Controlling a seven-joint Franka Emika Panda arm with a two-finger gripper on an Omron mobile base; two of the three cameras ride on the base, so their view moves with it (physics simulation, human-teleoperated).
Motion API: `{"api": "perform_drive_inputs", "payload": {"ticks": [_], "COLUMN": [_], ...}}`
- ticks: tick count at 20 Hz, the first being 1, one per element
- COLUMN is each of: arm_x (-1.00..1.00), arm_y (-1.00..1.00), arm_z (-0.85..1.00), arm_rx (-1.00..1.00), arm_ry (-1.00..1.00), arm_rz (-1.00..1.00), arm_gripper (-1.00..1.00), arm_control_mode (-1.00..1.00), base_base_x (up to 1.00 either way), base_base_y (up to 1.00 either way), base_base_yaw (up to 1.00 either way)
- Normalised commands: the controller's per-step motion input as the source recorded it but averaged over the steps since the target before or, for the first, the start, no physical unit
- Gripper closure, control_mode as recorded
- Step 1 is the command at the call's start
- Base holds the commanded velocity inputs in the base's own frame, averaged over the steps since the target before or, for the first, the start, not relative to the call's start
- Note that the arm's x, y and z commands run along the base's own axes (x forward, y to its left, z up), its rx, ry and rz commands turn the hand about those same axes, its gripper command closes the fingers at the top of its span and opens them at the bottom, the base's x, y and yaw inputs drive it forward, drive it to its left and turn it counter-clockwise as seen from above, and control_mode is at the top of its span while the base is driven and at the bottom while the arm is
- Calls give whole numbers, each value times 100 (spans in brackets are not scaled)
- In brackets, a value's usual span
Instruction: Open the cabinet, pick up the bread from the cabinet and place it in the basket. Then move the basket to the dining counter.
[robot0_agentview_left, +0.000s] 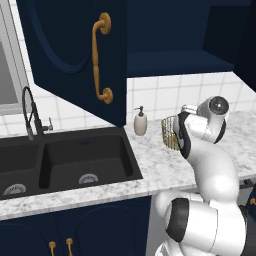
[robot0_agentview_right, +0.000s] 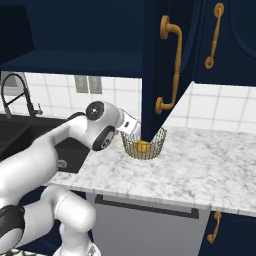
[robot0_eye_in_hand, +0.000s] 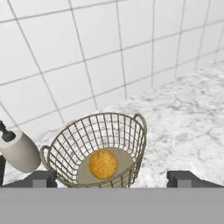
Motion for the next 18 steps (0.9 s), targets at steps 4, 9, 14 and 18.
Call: {"api": "perform_drive_inputs", "payload": {"ticks": [4,9,14,18], "arm_x": [-41,-20,3,5], "arm_y": [2,43,24,0], "arm_z": [4,-24,-21,-18], "arm_rx": [10,9,3,23], "arm_ry": [17,7,17,23], "arm_rz": [-3,-10,-11,-13], "arm_gripper": [-100,-100,-100,-100], "arm_control_mode": [-100,-100,-100,-100], "base_base_x": [0,0,0,0], "base_base_y": [0,0,0,0], "base_base_yaw": [0,0,0,0]}}
